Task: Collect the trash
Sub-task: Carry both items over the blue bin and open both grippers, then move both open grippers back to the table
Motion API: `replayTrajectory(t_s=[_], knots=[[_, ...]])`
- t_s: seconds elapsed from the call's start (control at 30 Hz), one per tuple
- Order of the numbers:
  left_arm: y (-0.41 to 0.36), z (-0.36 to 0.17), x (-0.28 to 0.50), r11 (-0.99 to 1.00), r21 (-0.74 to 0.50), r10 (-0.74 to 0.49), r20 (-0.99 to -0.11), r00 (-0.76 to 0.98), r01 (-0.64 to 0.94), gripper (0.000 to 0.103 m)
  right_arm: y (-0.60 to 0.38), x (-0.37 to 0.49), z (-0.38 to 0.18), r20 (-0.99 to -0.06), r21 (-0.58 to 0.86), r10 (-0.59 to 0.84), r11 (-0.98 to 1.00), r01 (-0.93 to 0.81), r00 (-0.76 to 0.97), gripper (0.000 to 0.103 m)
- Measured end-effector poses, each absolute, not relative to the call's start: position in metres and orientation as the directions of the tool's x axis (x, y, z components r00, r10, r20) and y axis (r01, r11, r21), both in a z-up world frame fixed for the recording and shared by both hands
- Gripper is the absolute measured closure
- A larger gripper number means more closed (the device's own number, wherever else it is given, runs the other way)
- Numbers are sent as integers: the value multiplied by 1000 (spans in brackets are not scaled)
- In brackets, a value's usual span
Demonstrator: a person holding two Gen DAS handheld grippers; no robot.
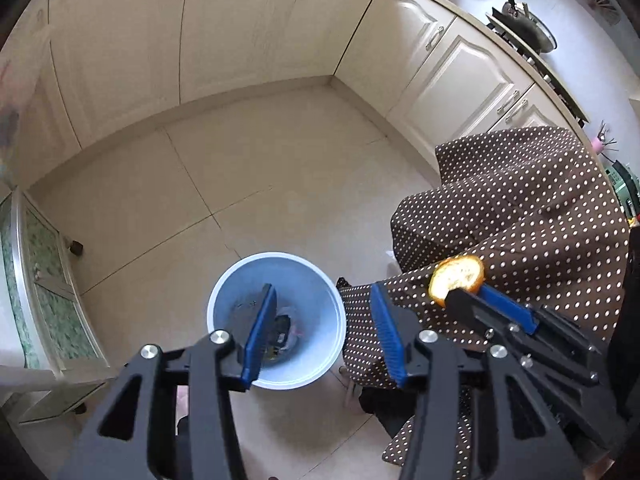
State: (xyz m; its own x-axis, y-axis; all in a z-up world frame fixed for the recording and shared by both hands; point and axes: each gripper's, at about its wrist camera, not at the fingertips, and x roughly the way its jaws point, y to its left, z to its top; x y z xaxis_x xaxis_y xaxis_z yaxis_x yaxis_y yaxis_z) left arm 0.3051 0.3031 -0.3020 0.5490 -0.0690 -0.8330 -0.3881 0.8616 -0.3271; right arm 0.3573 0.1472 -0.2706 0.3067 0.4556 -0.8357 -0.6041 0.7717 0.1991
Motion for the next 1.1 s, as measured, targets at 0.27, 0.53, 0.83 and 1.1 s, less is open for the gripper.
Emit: replayTrajectory(t_s=[0.27, 0.53, 0.83, 1.1], knots=[[314, -301, 293, 844, -328, -46, -833, 552, -424, 55, 163, 360, -267, -827, 202, 472, 756, -622, 305, 78], [325, -290, 286, 835, -325, -15, -821, 571, -444, 55, 176, 362, -255, -804, 213, 502, 745, -632, 320, 75], [322, -267, 276, 836, -326, 6, -799, 601, -442, 50, 162, 357, -235, -783, 204, 513, 746, -634, 351, 62], [292, -224, 268, 867, -320, 3, -763, 647, -382, 50, 121, 343, -189, -731, 184, 531, 759, -624, 429, 61]])
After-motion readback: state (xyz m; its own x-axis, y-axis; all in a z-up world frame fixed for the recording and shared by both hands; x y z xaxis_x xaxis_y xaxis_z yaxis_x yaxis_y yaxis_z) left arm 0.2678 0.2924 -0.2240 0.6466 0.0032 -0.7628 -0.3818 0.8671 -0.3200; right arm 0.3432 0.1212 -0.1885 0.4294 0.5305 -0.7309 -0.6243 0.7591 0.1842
